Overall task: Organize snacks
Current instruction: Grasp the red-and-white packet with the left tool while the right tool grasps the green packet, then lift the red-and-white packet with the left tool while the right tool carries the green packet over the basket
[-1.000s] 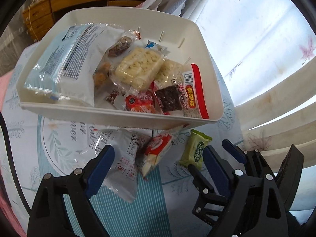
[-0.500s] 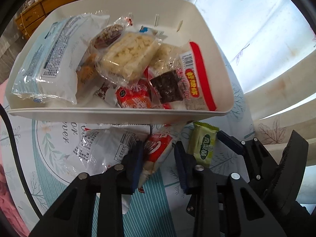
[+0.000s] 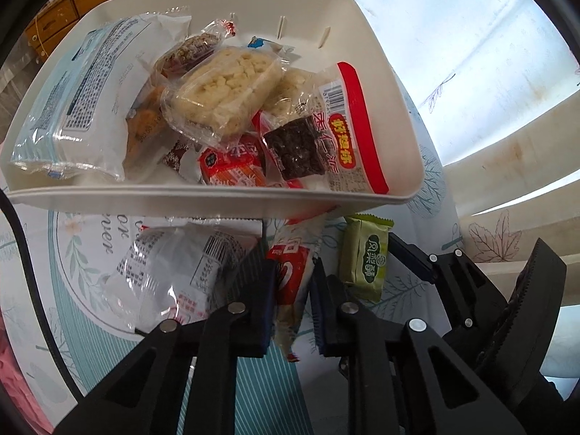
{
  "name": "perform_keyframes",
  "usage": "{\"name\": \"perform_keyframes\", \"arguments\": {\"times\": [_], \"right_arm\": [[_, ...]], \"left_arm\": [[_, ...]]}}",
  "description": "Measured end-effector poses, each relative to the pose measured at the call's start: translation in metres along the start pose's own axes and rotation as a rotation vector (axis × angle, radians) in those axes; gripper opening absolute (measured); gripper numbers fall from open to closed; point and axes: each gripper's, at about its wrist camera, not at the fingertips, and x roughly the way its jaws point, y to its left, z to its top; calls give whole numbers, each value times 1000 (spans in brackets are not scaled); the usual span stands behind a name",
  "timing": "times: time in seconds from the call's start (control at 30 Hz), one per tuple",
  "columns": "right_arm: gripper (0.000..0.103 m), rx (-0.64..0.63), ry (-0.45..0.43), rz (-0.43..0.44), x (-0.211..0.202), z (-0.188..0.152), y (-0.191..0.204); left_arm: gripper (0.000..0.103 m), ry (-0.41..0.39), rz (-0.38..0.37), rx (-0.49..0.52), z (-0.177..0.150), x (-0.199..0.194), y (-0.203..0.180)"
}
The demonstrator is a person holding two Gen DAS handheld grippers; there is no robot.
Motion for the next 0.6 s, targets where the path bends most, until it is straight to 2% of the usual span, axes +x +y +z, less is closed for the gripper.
{"name": "perform_keyframes", "arguments": {"times": [0.23, 0.6], "right_arm": [[51, 40, 48, 4, -9, -3, 2], [51, 42, 25, 44, -61, 22, 26]], "left_arm": [[13, 28, -5, -20, -14, -11, 3], [13, 35, -25, -9, -24, -67, 17]]}}
